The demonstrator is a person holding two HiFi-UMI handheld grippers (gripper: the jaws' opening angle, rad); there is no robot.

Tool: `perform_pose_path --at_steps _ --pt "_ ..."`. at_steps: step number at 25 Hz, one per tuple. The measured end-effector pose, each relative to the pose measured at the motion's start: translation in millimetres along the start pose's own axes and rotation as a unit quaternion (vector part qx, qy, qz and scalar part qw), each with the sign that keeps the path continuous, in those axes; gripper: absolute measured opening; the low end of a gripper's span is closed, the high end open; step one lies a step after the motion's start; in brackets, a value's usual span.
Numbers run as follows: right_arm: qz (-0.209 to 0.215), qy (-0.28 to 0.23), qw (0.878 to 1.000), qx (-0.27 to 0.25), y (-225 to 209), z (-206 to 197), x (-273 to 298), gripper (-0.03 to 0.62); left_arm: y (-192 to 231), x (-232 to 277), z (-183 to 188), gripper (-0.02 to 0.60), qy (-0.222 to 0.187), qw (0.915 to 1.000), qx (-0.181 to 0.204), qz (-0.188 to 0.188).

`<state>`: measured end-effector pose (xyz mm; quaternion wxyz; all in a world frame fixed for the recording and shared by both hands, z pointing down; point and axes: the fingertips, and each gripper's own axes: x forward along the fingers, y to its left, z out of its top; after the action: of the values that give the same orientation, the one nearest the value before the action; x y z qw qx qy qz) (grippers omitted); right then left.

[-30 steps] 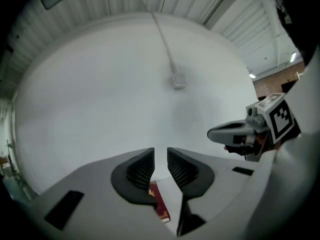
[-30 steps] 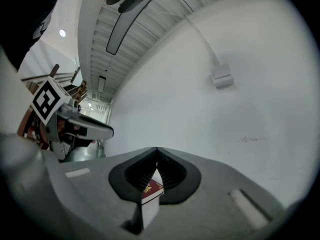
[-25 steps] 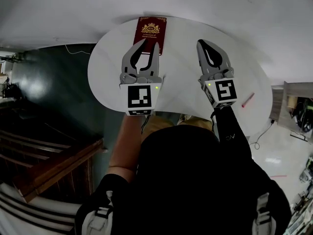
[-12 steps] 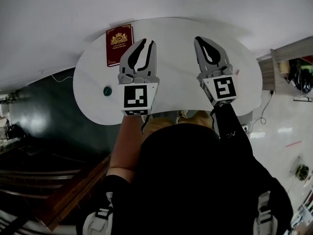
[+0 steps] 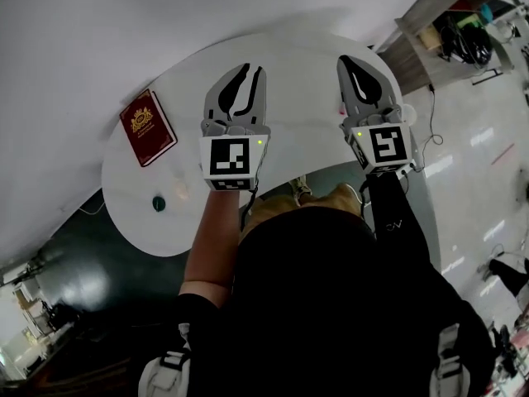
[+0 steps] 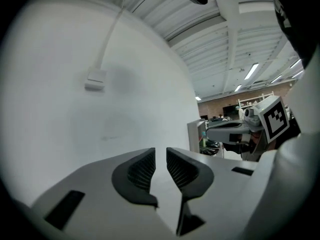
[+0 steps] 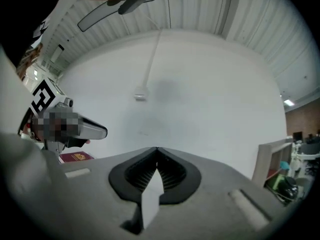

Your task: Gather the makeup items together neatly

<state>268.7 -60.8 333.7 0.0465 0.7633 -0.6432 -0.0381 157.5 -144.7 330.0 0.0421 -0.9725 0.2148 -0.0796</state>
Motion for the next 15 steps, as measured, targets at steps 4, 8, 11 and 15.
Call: perform_pose_path --at_steps 4,8,11,15 --pt "-0.064 0.018 0.998 -0.001 -38.5 -15.0 -35.3 0.005 -44.1 33.9 1.3 0.069 -0.001 0.9977 -0.001 -0.068" --pt "-0.131 0.042 0.99 0.002 -63.5 -31.1 -73.3 0.005 -81.7 52.8 -6.5 0.07 0.002 0.9916 -0.002 -0.129" --pt "-0.158 0.051 0.986 0.005 -73.4 -35.5 -90.7 0.005 -103.0 58.5 -1.3 0.071 0.004 0.9873 0.001 -0.159" --pt "-0.179 0.06 0.982 0.012 -81.2 -42.0 -102.7 0.005 -120.0 68.5 -10.6 0.069 0.017 0.9836 -0.009 -0.179"
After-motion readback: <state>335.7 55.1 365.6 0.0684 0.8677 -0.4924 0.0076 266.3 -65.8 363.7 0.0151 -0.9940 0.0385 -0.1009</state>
